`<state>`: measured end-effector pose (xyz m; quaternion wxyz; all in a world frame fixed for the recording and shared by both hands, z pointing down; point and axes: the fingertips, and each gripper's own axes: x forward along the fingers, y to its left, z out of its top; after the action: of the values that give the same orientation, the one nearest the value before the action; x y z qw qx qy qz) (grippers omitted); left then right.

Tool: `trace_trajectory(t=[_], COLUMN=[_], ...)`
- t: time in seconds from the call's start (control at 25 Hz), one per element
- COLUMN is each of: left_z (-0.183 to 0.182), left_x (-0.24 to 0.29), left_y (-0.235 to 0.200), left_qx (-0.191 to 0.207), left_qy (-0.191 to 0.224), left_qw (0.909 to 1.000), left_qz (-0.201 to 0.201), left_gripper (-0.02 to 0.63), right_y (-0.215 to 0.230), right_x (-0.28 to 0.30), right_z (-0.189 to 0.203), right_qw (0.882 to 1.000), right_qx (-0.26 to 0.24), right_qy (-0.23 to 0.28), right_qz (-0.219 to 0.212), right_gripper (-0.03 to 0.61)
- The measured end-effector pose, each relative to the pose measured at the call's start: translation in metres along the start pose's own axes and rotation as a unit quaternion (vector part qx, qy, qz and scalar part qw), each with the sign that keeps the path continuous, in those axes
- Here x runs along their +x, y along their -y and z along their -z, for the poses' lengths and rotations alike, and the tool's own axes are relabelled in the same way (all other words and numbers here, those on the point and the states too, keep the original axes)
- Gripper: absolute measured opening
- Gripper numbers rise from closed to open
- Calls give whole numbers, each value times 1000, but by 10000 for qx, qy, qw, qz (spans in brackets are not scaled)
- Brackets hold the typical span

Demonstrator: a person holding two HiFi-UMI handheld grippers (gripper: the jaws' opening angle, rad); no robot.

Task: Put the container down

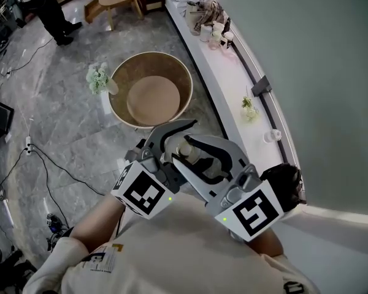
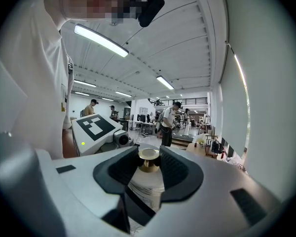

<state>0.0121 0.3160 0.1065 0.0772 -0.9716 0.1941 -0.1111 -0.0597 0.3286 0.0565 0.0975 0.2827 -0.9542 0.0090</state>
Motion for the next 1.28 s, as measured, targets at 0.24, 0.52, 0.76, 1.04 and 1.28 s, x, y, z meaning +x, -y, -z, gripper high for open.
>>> trace_trajectory(t=[0.24,0.52,0.76,1.04,1.28], left_z=[12,28,37,54,61], left_x=[15,23,31,47,52], left_y=[-65,-132,-183,-261,-267], left_qx=[-22,99,72,152,189], left_qy=[88,120,219,173,263], left_qw=[9999,9994,9985,9978,9973], left_qz=[108,320,494,616,659], left_gripper=[356,356,356,356,356], right_y=[49,96,133,192,199], right_x=[48,104,144,203,210], right_z=[-3,-7,-12,-18,-11], right_qw=[9999,9988,9979,9968,9969], right_qx=[13,29,64,171,78], right_qy=[-114,-295,-362,-473,-441], right_qz=[101,391,530,614,645], right_gripper=[133,133,133,133,133])
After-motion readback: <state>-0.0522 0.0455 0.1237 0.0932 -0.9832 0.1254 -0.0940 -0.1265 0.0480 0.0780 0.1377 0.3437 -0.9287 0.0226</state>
